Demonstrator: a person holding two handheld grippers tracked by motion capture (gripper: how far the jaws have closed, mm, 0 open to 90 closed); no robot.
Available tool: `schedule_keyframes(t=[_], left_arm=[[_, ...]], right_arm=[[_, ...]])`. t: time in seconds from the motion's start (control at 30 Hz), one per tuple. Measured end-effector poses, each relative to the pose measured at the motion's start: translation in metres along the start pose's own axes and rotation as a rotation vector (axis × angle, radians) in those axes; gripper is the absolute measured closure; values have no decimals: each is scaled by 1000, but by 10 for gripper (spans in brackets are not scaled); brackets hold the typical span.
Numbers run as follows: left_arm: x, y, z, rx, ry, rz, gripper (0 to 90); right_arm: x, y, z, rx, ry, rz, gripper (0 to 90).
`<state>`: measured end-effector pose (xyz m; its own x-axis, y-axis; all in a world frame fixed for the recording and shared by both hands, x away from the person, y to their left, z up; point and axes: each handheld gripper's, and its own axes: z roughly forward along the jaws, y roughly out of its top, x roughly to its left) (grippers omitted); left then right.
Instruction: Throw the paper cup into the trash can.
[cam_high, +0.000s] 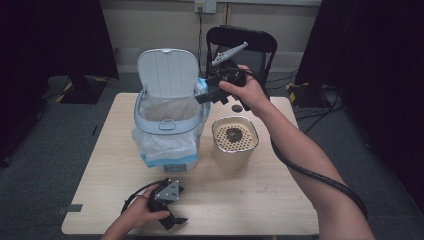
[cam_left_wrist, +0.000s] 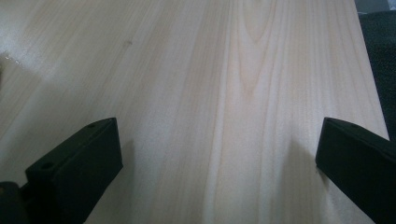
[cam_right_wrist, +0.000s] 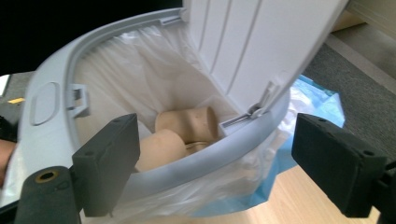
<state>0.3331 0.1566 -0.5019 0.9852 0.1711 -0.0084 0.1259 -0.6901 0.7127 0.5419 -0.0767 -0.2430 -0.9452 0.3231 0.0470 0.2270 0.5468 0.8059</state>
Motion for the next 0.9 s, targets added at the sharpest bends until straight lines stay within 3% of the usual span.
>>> schedule_keyframes(t=[0.3,0.5,0.9], left_arm=[[0,0,-1,2,13,10,0],[0,0,-1,1,12,10,0],[0,0,0,1,0,1,0]], right_arm=[[-15,8,16,6,-16,-4,155],[-24,13,21,-19,-11,3,166],[-18,25,21,-58,21,-23,203]])
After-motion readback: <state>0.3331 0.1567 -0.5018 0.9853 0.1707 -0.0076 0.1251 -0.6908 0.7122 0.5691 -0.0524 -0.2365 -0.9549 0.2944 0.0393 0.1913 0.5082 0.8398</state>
